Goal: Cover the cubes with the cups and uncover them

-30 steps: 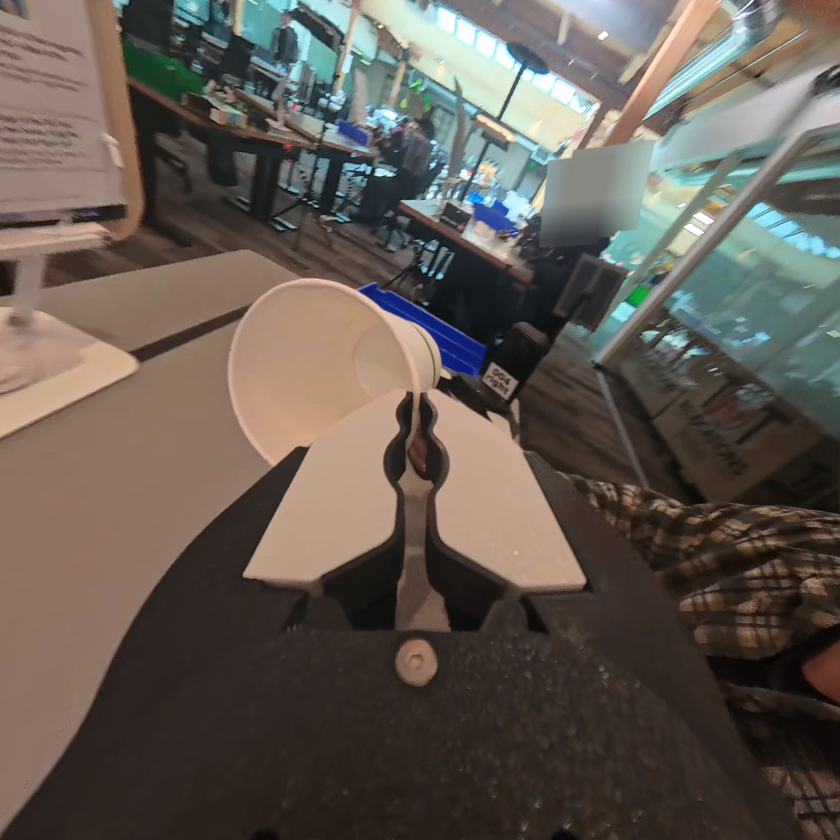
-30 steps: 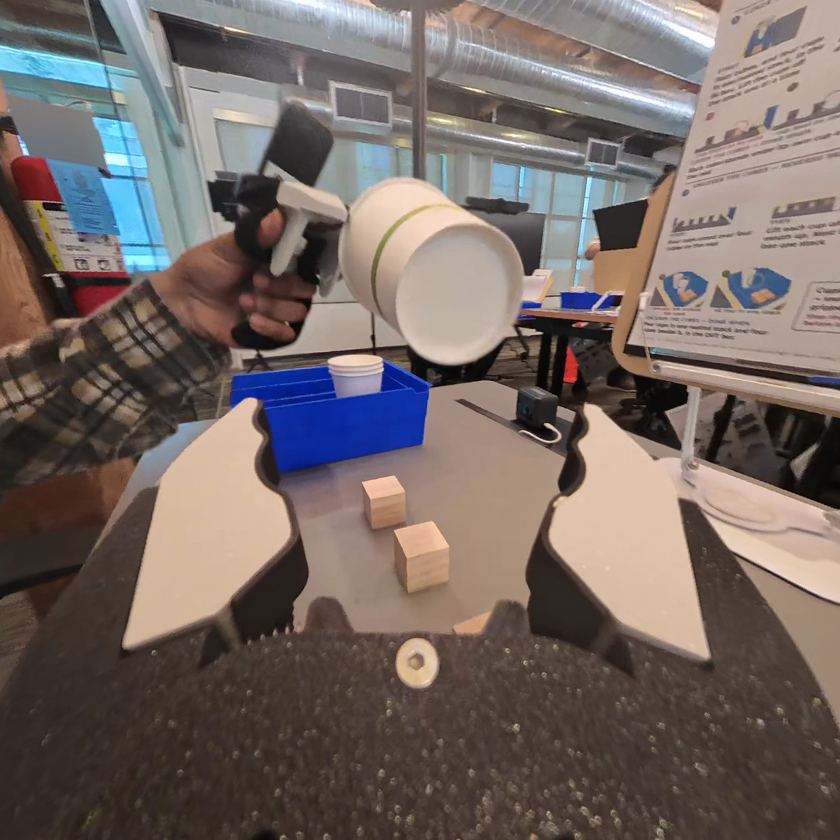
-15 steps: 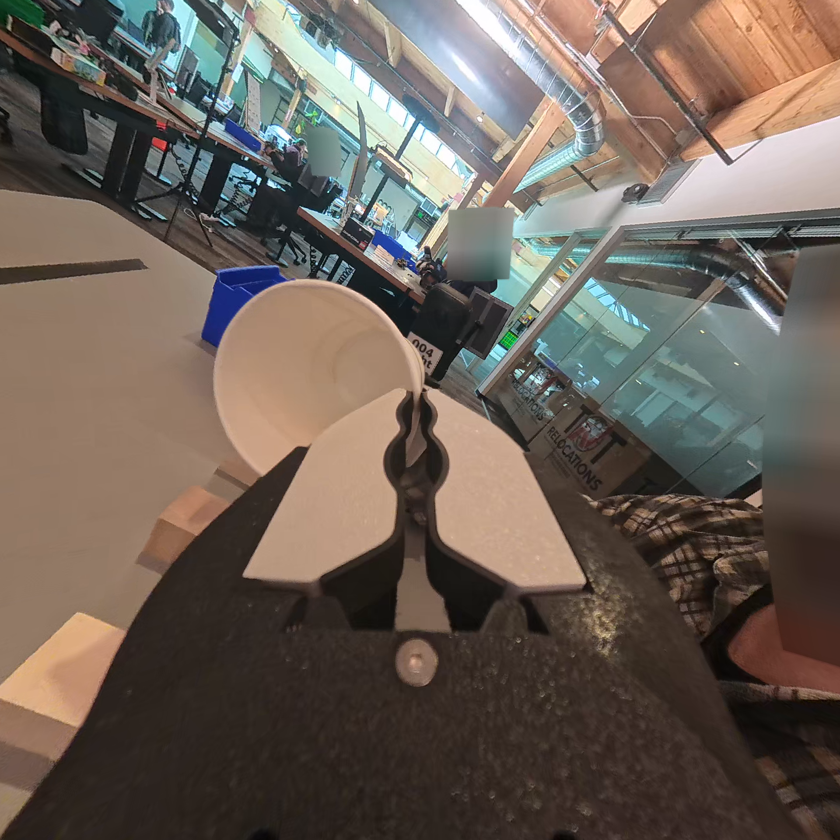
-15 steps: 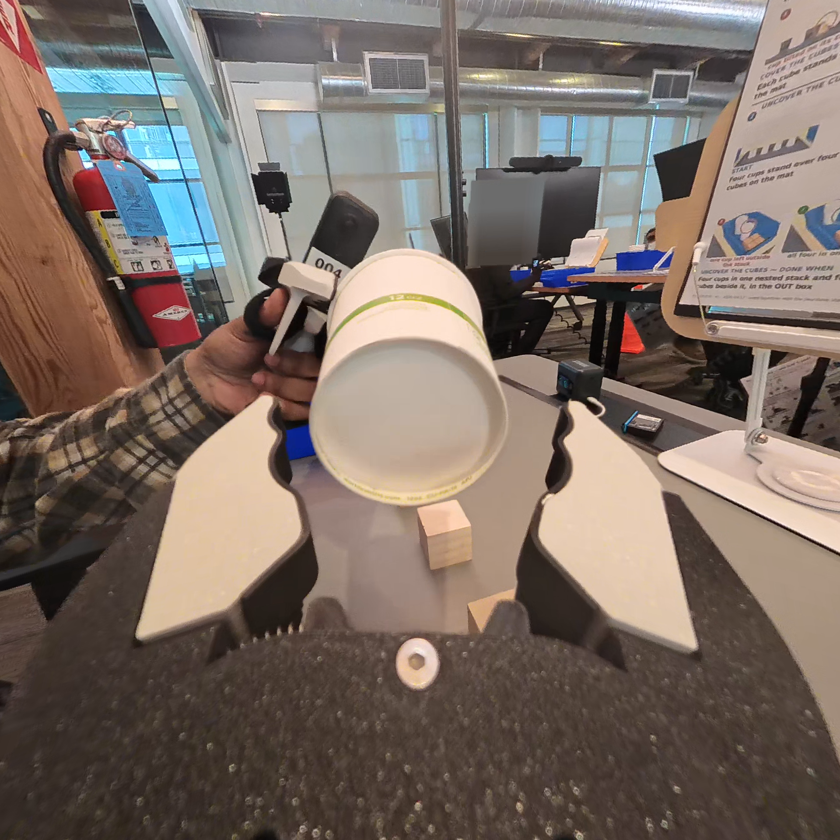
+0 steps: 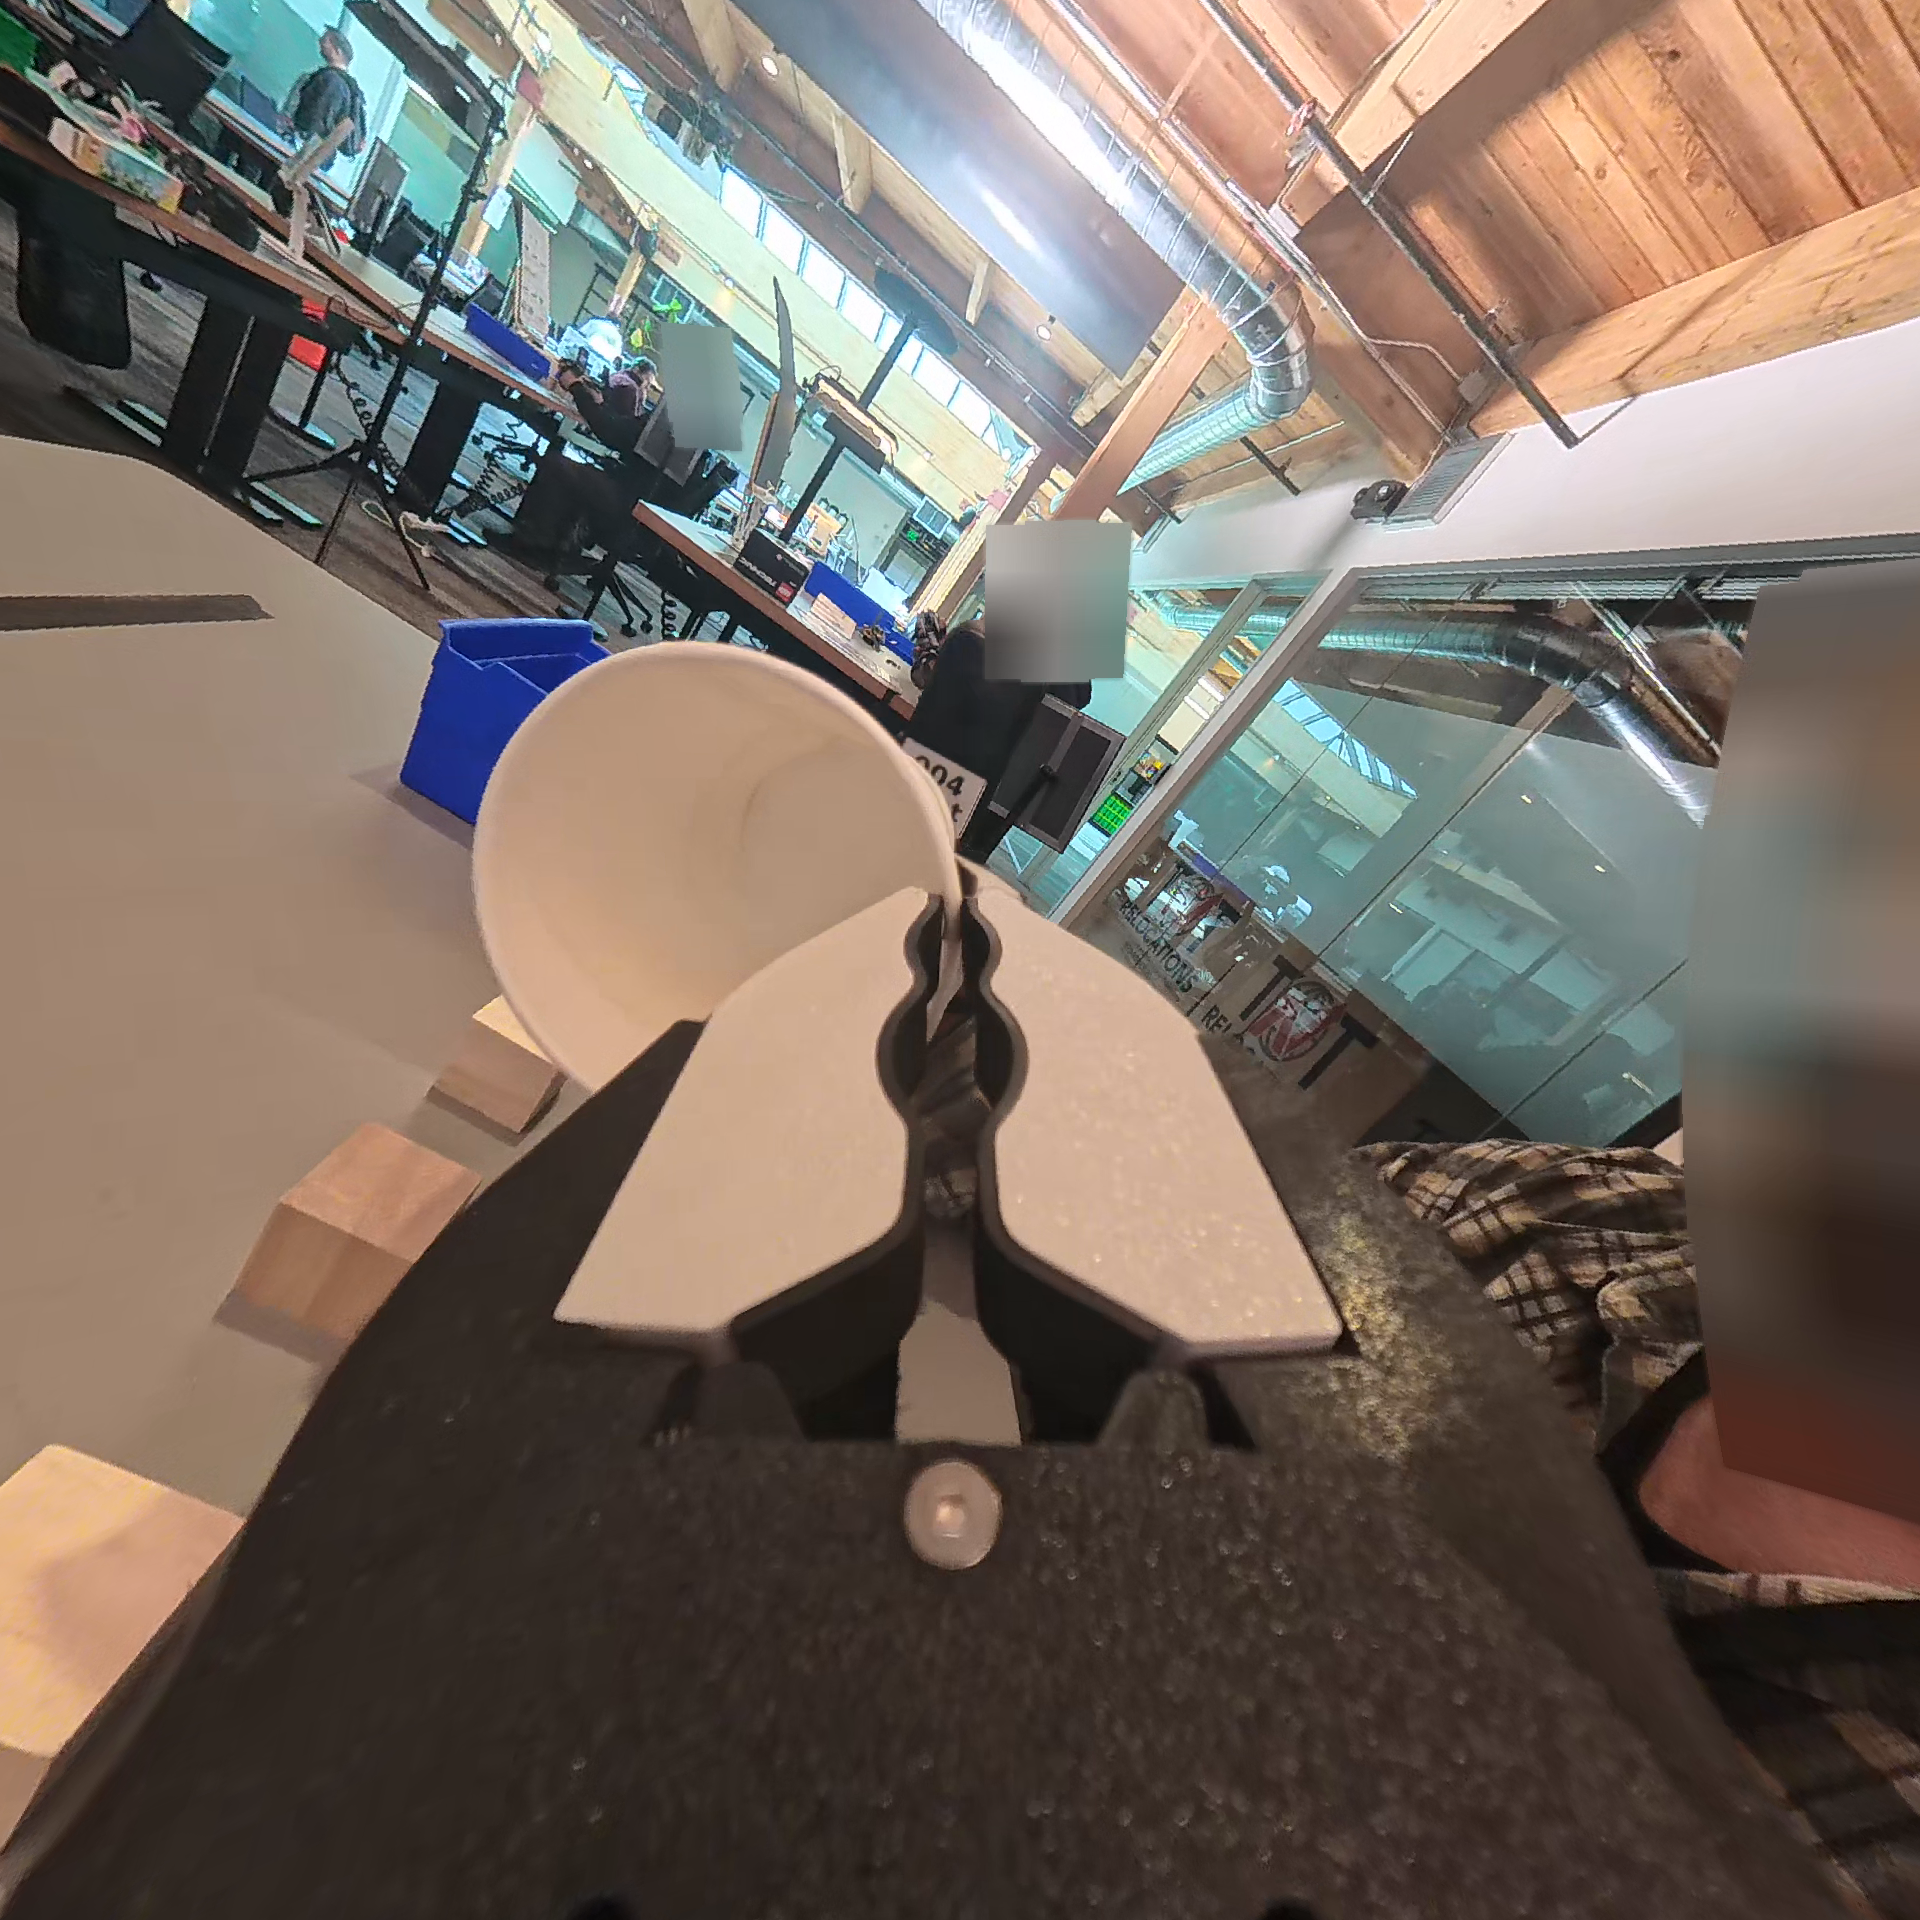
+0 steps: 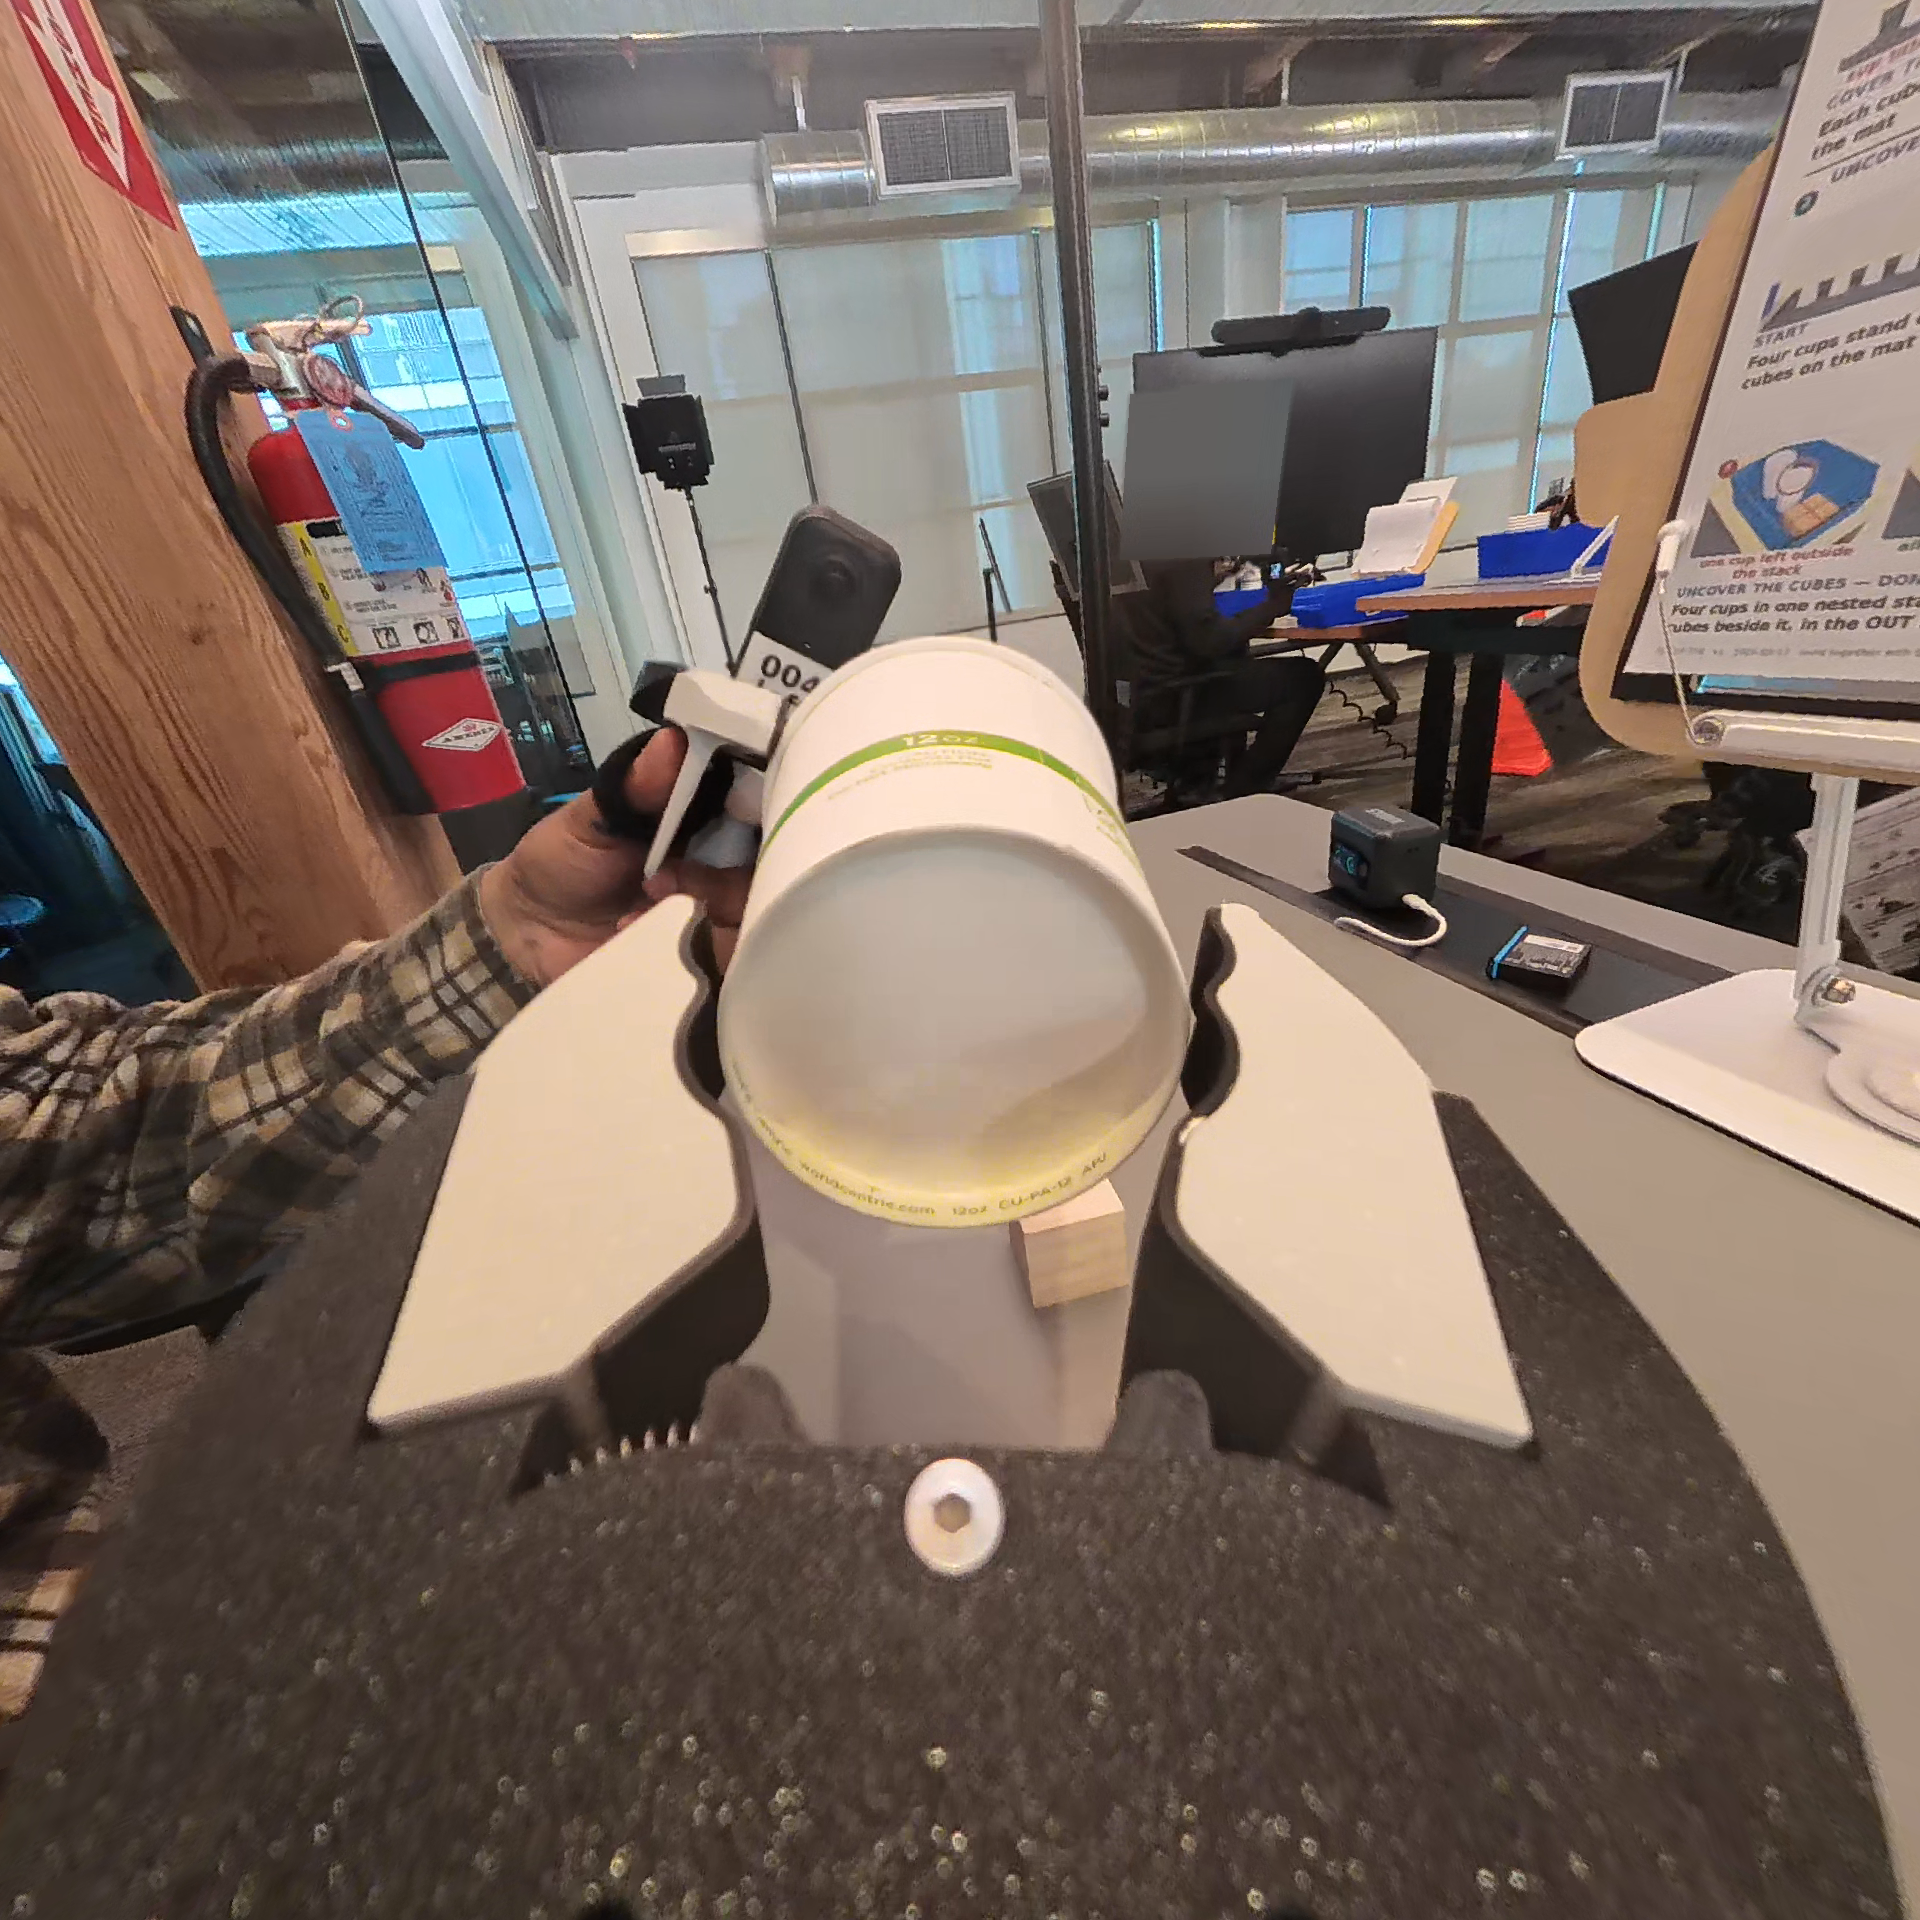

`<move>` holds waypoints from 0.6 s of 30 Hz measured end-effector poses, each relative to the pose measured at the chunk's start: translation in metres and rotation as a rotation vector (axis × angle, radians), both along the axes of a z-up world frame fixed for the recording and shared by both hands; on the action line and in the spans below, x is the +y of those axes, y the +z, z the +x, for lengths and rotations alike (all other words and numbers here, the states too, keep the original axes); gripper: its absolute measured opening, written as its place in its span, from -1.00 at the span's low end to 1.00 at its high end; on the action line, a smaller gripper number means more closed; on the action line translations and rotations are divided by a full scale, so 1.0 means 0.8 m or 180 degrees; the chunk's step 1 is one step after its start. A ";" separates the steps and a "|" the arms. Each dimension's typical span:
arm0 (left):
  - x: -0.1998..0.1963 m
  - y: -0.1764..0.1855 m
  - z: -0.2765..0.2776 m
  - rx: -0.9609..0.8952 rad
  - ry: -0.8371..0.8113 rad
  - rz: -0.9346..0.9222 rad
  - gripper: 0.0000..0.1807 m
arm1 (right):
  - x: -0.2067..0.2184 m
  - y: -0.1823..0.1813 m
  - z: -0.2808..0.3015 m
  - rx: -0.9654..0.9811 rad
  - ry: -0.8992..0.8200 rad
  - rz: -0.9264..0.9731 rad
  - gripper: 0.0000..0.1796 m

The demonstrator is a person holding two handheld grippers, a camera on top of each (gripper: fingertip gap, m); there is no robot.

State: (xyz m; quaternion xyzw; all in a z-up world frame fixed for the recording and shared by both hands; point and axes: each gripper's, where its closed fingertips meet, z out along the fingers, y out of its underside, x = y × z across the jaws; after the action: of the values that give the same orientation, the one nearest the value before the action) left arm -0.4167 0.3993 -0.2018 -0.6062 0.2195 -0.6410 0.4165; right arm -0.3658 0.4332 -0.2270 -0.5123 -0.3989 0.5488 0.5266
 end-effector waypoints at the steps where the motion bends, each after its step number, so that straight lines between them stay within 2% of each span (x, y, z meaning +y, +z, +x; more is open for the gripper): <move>1: -0.001 0.000 0.001 0.0014 0.0004 0.0012 -0.96 | 0.000 0.002 0.001 0.0007 0.0011 -0.0015 -0.03; 15: 0.001 -0.013 -0.007 0.0173 0.0283 0.0017 -0.85 | 0.012 0.006 0.015 -0.0335 -0.0111 0.0024 -0.04; 16: 0.001 -0.016 -0.008 0.0200 0.0311 0.0011 -0.85 | 0.011 0.002 0.015 -0.0419 -0.0096 0.0064 -0.16; 17: 0.001 -0.017 -0.009 0.0197 0.0329 0.0007 -0.85 | 0.006 0.002 0.015 -0.0427 0.0010 0.0131 -0.48; 18: 0.000 -0.018 -0.011 0.0186 0.0335 0.0001 -0.85 | 0.005 0.004 0.015 -0.0404 0.0058 0.0113 -0.56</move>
State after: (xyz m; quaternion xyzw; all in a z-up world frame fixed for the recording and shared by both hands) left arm -0.4255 0.3995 -0.2160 -0.6352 0.1995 -0.6003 0.4432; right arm -0.3539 0.4375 -0.2240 -0.5329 -0.4458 0.5128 0.5043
